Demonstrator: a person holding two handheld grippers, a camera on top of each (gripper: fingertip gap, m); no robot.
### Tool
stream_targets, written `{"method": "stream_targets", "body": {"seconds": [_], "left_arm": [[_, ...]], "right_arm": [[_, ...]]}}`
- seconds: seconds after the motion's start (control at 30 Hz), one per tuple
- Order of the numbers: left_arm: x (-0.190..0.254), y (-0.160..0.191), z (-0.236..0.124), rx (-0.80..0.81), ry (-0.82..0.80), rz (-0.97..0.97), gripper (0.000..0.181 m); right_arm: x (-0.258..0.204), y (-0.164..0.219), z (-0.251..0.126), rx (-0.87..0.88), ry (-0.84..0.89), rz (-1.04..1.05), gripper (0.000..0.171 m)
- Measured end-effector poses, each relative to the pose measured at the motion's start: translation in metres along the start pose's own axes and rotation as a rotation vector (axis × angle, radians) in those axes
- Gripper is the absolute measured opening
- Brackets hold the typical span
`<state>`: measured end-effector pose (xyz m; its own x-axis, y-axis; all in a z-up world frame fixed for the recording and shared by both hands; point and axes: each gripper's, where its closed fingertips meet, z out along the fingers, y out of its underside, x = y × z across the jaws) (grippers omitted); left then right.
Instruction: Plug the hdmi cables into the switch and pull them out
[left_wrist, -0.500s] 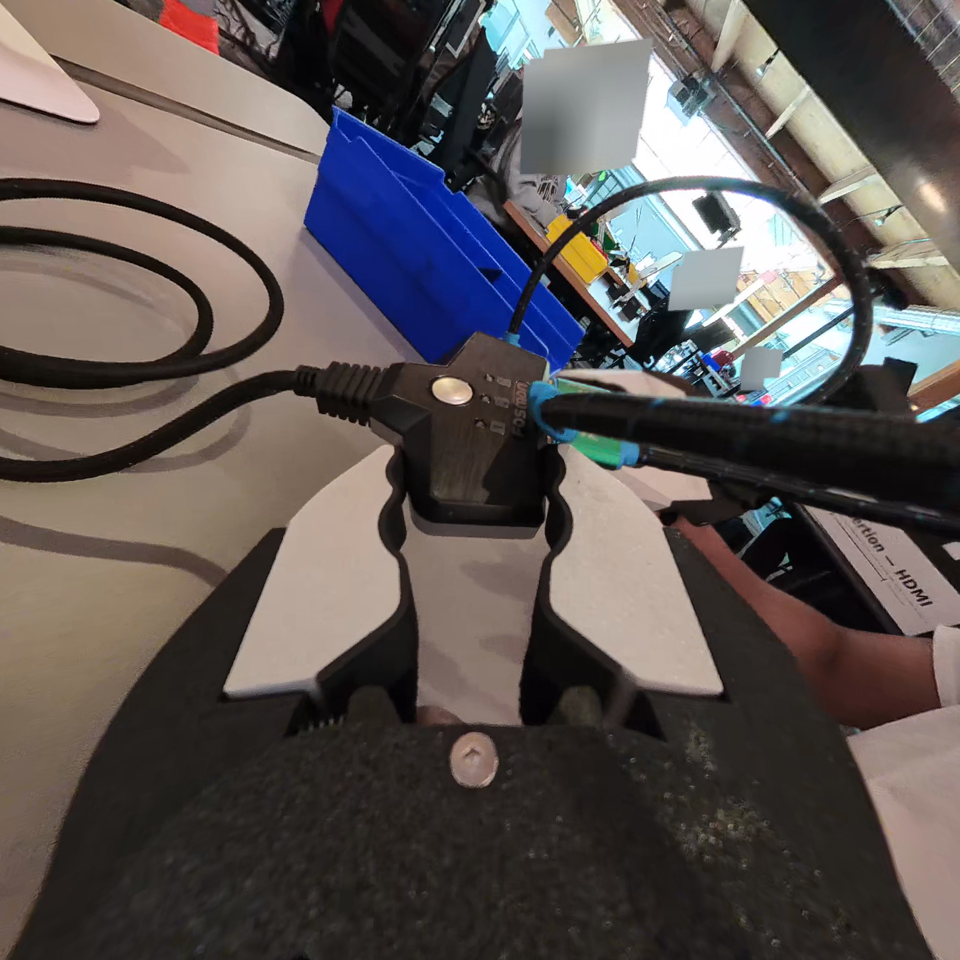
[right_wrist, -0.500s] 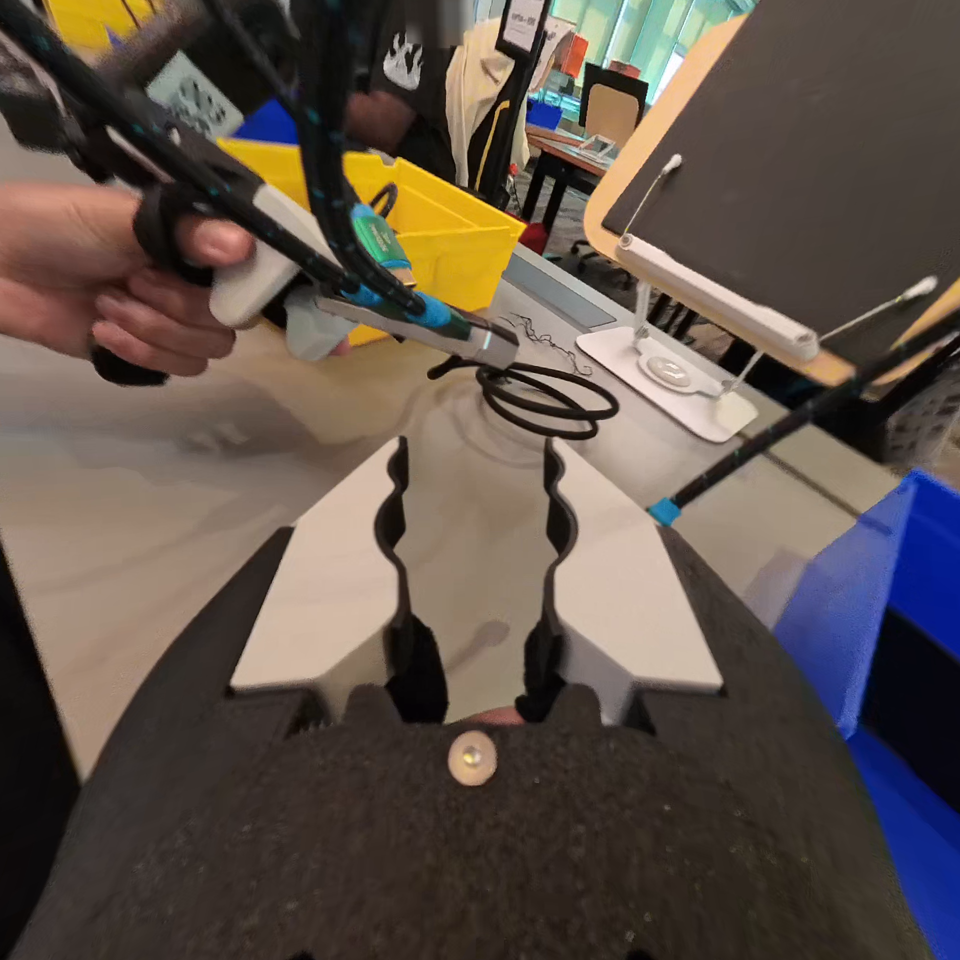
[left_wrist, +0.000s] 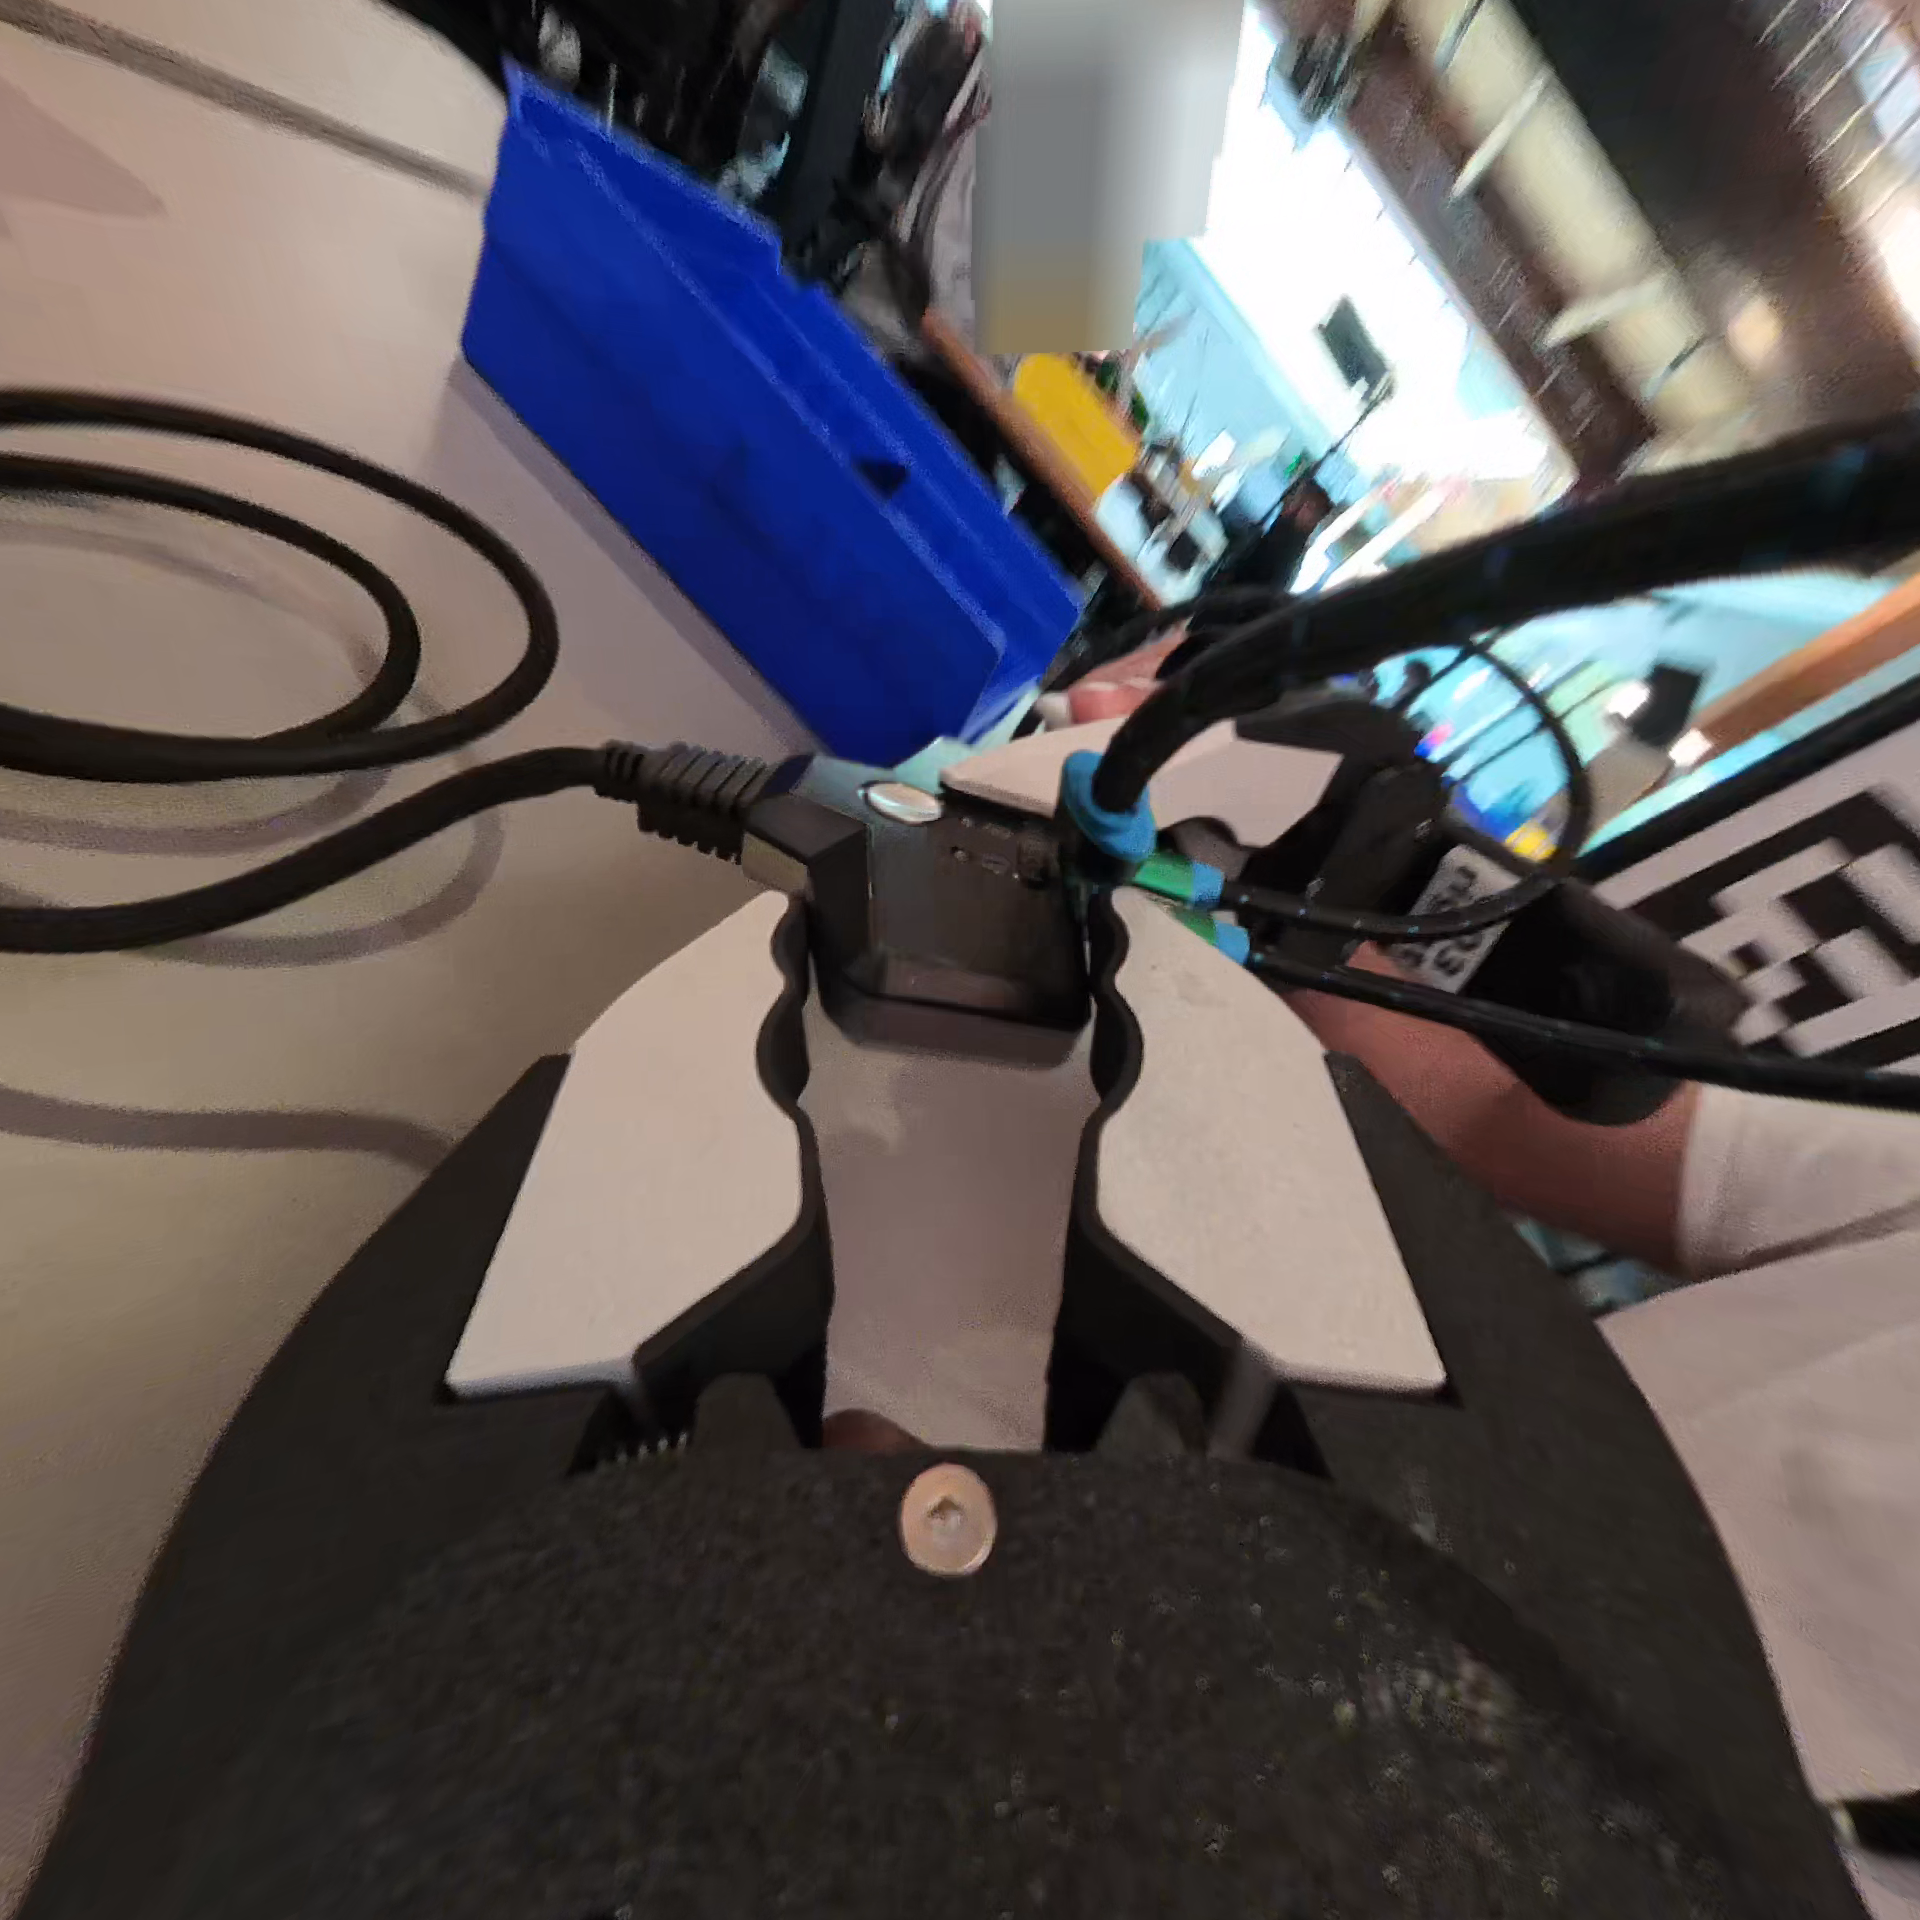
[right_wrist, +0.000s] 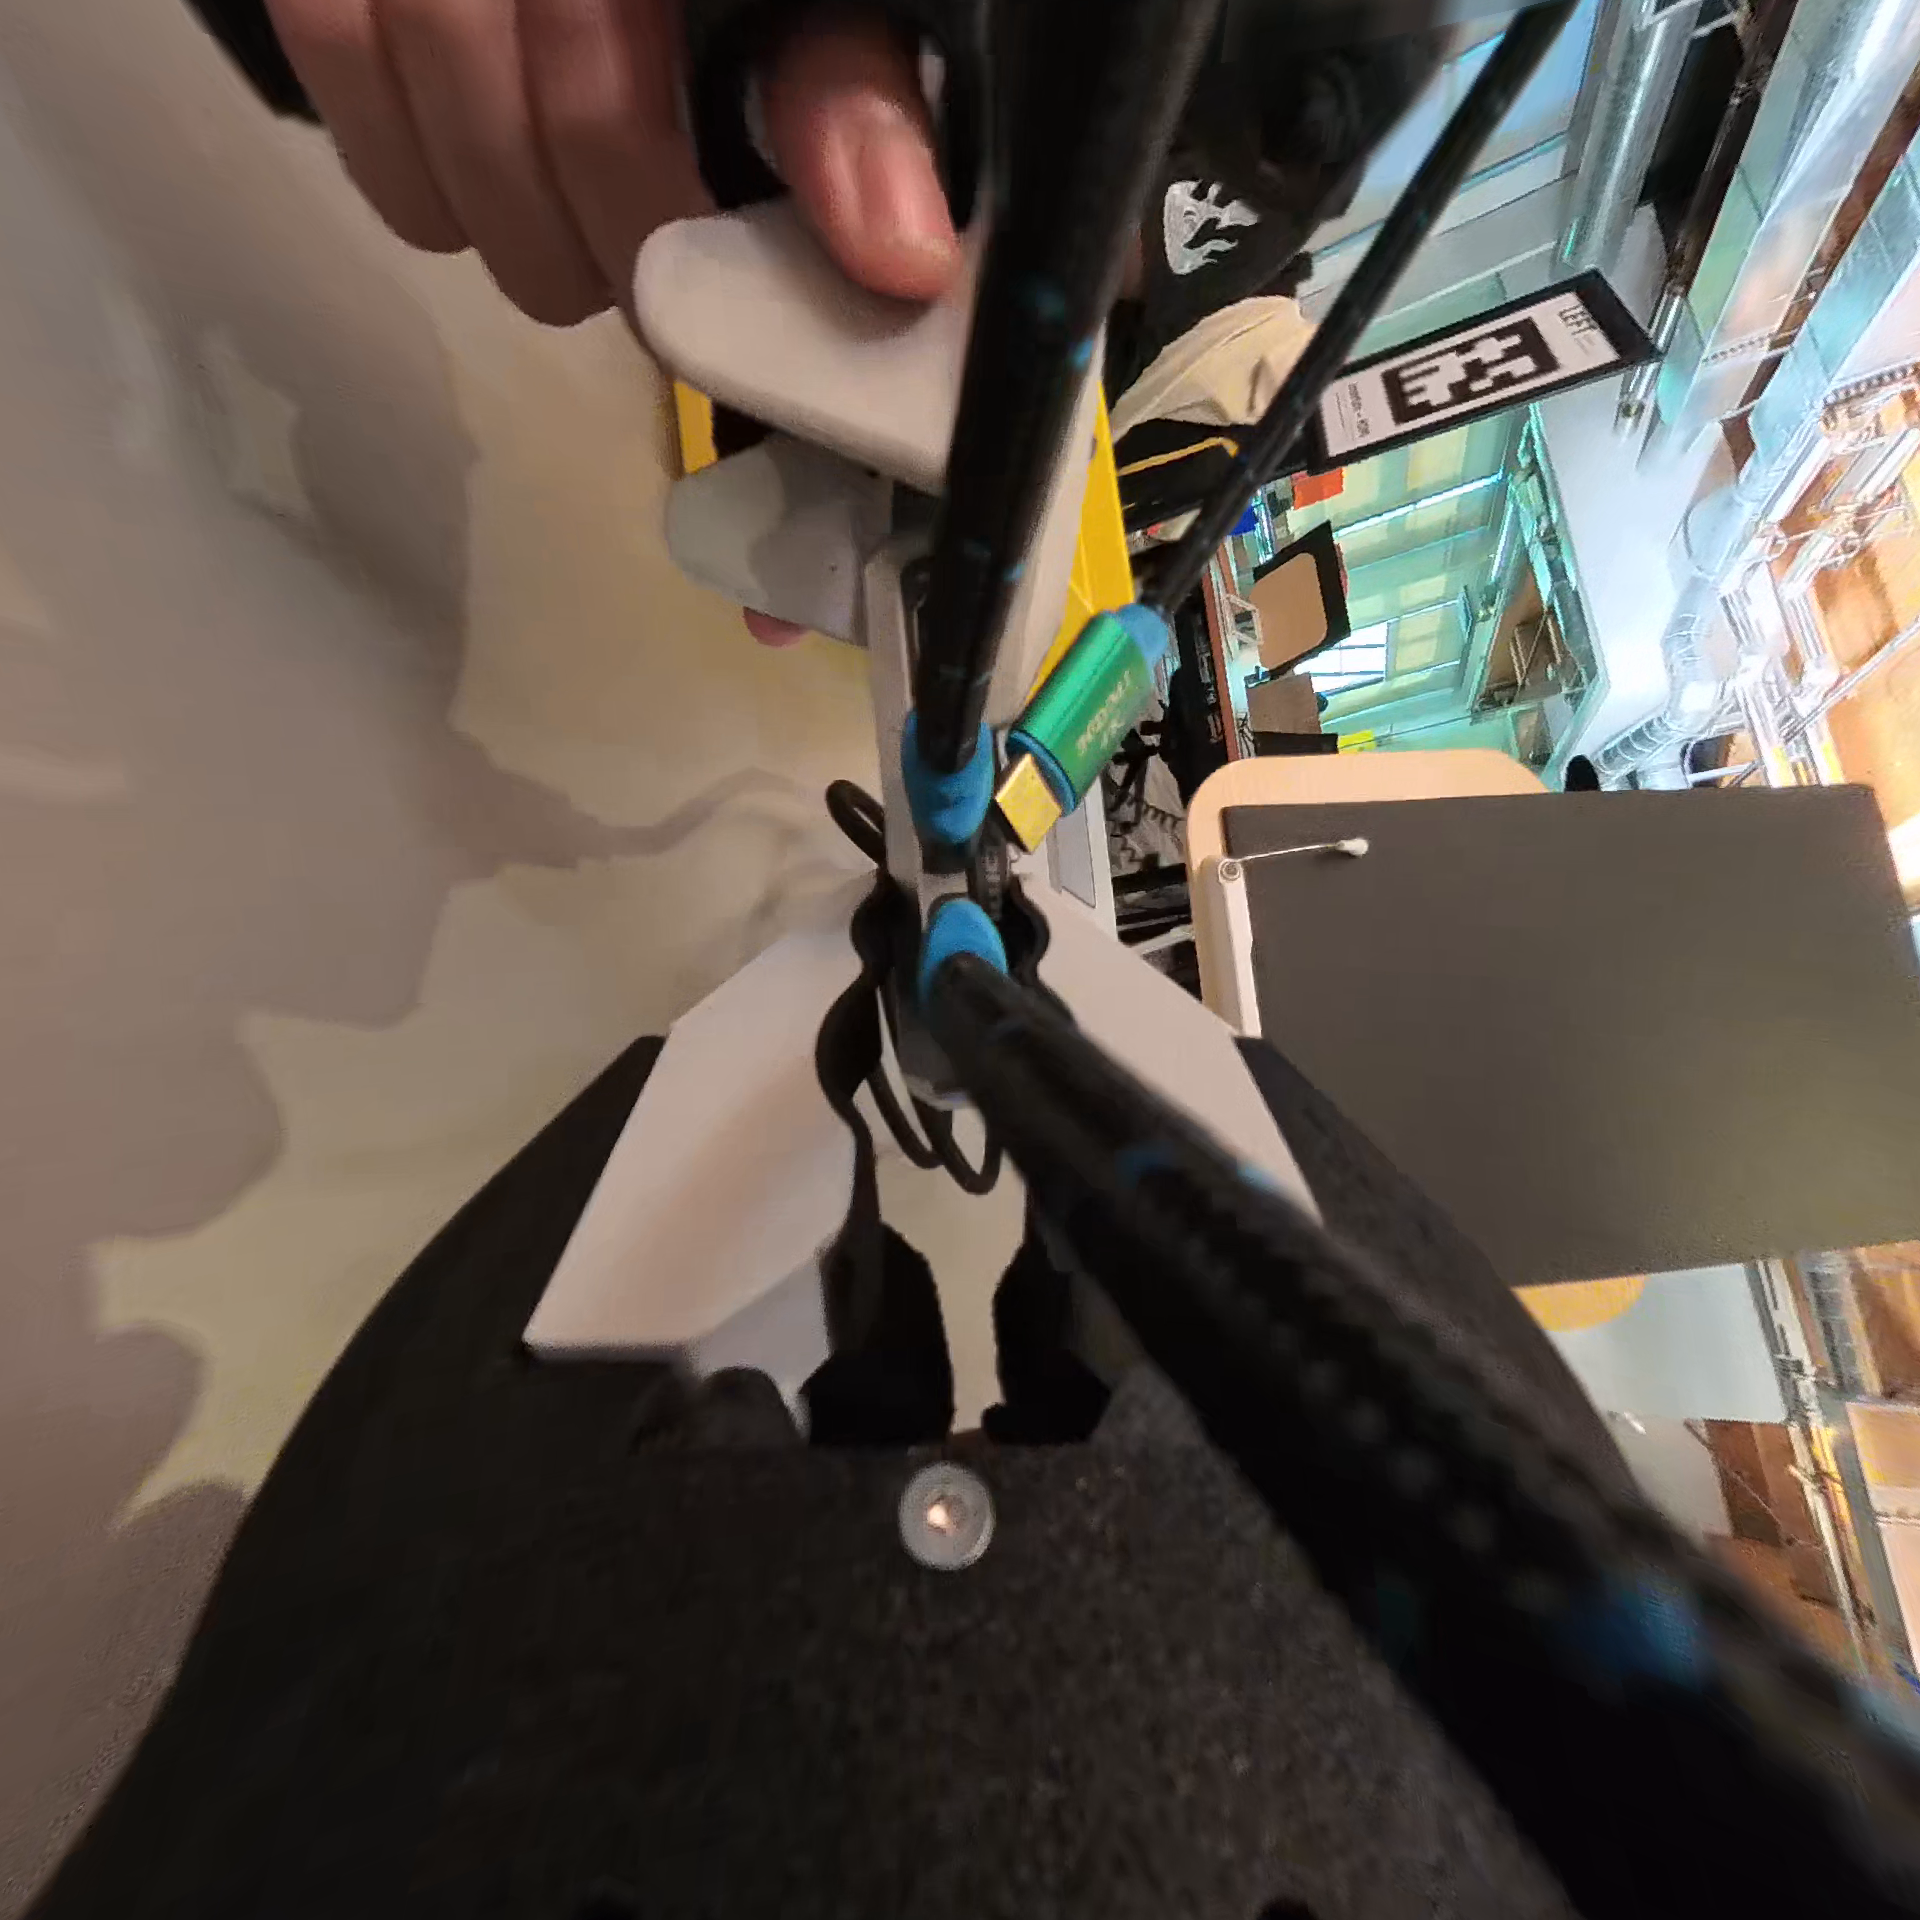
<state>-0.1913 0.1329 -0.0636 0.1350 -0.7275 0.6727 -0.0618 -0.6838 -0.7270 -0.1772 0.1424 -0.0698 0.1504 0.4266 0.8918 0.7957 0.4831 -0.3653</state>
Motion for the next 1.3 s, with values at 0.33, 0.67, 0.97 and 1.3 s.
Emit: {"method": "stream_targets", "body": {"seconds": [0.33,0.67,0.97,1.3], "left_arm": [[-0.021,-0.014,-0.031,0.140,-0.033,0.099,0.040],[-0.033,0.027,-0.005,-0.052,-0.060,0.152,0.033],[-0.038,0.031,-0.002,-0.071,-0.035,0.106,0.033],[-0.036,0.046,0.012,-0.149,-0.040,0.127,0.033]], "right_arm": [[0.150,0.047,-0.020,0.035,0.101,0.477,0.019],[0.346,0.082,-0.117,-0.019,0.219,0.514,0.021],[0.358,0.152,-0.161,-0.264,0.072,0.577,0.020],[0.177,0.318,-0.099,-0.653,-0.311,0.999,0.020]]}}
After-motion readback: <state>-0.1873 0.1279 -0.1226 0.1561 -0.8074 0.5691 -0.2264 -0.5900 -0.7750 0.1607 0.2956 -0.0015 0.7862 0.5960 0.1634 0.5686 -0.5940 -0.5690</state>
